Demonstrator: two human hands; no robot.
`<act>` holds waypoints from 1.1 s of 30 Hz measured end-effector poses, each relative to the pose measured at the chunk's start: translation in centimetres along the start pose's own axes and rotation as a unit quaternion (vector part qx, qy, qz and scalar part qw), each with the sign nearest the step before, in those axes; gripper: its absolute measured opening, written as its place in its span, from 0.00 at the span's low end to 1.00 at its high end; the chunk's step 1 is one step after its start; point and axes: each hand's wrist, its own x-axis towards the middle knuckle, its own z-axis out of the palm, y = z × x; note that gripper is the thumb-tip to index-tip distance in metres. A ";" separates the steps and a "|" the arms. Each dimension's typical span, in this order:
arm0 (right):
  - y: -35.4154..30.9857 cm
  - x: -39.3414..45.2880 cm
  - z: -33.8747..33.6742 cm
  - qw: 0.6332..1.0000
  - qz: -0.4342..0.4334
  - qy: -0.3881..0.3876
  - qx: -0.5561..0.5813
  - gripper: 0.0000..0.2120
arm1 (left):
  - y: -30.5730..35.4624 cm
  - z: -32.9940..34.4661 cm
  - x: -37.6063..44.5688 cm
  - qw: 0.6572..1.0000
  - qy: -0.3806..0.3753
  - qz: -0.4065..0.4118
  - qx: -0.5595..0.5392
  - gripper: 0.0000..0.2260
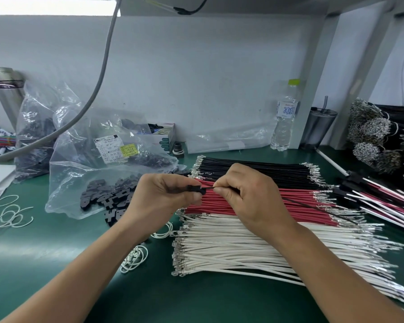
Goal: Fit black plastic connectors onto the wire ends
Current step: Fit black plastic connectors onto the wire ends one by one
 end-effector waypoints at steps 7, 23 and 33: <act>-0.7 0.0 0.5 0.999 -0.035 0.002 -0.023 0.06 | -0.2 0.0 0.1 0.999 0.003 0.020 0.030 0.11; 0.8 0.3 2.6 0.983 -0.005 -0.071 -0.168 0.11 | -0.8 -0.7 1.1 0.988 0.135 -0.046 -0.061 0.10; 1.1 0.7 1.4 0.996 0.048 -0.042 -0.068 0.09 | -0.5 -1.6 1.3 0.982 0.136 -0.066 -0.110 0.10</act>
